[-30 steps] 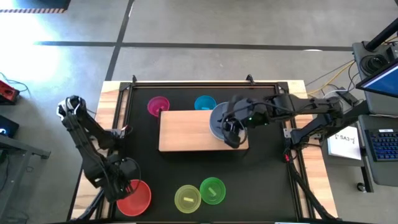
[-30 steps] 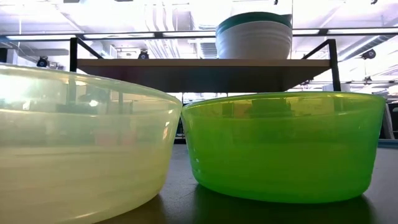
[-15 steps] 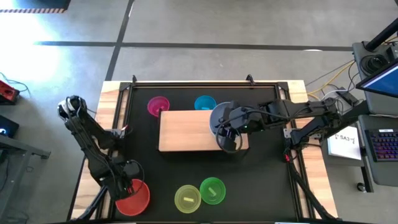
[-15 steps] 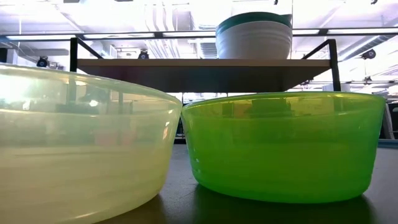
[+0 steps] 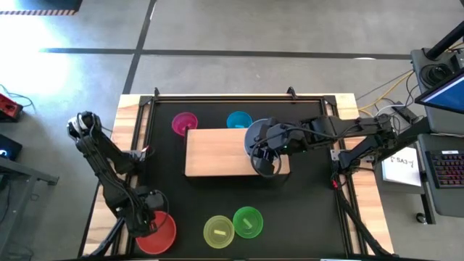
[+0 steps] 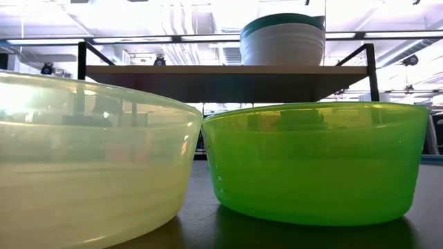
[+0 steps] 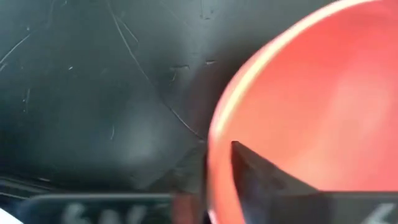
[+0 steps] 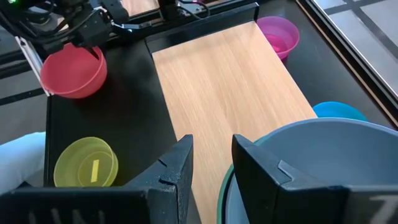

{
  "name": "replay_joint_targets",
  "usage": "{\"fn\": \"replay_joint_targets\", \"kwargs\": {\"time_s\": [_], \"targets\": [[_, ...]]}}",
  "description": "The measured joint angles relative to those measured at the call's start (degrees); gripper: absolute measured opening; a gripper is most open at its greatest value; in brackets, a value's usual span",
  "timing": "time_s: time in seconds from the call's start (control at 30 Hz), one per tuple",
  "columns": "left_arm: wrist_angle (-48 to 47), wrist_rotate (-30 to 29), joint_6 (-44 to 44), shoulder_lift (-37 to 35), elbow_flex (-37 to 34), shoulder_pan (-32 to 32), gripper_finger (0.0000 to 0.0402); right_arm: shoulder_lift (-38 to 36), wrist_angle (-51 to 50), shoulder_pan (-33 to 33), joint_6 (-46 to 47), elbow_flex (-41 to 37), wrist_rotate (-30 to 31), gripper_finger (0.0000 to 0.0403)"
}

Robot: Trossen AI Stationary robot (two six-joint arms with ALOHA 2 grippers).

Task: Place and stack bowls onto a shelf
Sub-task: Stack the large orange bowl on top of the large blue bowl on the shelf

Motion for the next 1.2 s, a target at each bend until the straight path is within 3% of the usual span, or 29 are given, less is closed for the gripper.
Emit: {"fn": "replay_joint_targets", "kwargs": {"time_s": [0.07,0.33,0.5,0.83,1.0,1.2], "targets": [[-0.01,0.83,-1.61,-0.42,-0.01,0.02,0.0011,0.00,0.00,0.00,0.00,0.00,0.00,0.0100],[-2.21,0.57,-6.65,-3.80,2.82,0.09,0.0001,0.00,0.00,0.00,-0.04,0.00,0.00,0.0100],[-10.56,-6.61,-9.56,-6.79,8.02,0.09,0.0001,-0.03,0.00,0.00,-0.09,0.00,0.00,0.0100],[-36.04,-27.43,-12.45,-9.24,25.46,3.86,0.0000,-0.11,0.61,-0.02,-0.67,2.42,0.00,0.0100],[-44.16,-36.64,-6.56,-8.38,34.22,10.34,0.0000,0.19,2.16,-0.03,-0.59,6.84,0.02,0.0100],[-43.12,-41.17,13.96,-7.99,38.89,24.23,0.0000,1.74,1.53,-0.50,-0.55,11.74,0.00,0.0100]]}}
